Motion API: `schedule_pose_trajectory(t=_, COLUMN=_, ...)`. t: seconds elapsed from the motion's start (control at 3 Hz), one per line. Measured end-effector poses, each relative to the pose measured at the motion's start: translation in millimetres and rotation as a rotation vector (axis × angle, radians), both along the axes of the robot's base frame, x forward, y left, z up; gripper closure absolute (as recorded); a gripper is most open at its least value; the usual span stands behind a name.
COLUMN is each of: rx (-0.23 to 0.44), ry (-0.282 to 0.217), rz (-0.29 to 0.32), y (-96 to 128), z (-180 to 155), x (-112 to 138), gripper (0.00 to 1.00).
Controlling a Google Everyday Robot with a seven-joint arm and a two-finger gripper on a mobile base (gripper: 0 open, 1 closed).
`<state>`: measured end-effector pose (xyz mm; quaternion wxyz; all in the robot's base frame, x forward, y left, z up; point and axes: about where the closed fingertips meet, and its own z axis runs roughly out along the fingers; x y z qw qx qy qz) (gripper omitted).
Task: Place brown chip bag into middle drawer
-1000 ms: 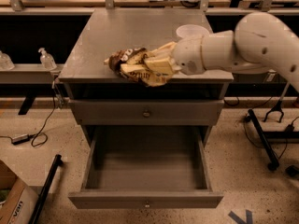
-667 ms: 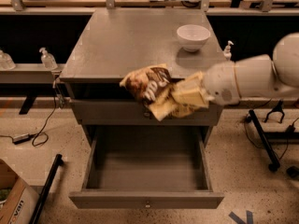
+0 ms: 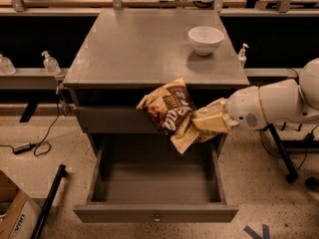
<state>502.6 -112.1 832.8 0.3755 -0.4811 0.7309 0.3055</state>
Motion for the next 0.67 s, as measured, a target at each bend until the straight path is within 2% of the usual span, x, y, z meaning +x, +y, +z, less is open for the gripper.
schedule_pose_trajectory(t=0.33, rx=0.0, ry=0.0, rz=0.005, y=2.3, z=0.0, x=-0.3, gripper=0.82)
schedule_pose_trajectory(t=0.67, rx=-0.001, ry=0.0, rz=0.008, y=4.3, z=0.1, x=-0.5, gripper=0.59)
